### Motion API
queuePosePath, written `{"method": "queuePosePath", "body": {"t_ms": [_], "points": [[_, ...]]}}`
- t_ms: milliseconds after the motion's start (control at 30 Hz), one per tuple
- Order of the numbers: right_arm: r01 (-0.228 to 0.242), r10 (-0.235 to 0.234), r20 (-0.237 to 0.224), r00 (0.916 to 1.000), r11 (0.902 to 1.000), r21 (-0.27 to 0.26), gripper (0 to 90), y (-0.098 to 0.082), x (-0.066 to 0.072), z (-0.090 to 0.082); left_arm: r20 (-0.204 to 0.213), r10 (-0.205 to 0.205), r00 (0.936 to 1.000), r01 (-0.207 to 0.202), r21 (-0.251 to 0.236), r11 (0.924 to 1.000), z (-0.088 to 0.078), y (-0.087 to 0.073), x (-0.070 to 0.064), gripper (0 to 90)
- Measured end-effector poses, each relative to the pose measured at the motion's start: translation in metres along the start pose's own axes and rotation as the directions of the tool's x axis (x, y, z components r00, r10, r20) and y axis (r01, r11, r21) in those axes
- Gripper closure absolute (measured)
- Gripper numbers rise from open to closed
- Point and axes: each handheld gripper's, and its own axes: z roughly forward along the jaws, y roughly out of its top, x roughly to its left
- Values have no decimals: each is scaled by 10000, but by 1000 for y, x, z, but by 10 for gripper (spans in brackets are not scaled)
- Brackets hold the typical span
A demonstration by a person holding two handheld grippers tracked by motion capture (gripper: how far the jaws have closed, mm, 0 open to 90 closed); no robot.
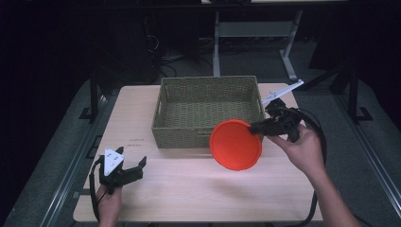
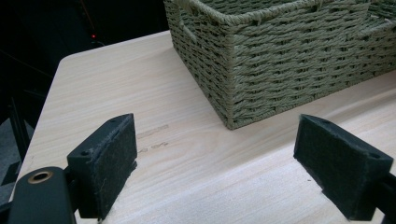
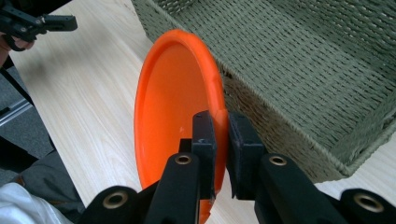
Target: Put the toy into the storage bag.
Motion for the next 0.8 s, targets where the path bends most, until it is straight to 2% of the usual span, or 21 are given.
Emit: {"method": "queuePosePath", "body": {"t_ms": [367,800], "points": [[113,-112,126,9999,9999,-60,820,24,-2,-13,-26,-7,10000,7,-44,10000,-1,0,0,127],[-82,95,387,9992,9994,-330,821,52,-17,-25,-52,32,10000,-32,-51,10000,-2,0,1,128]]}}
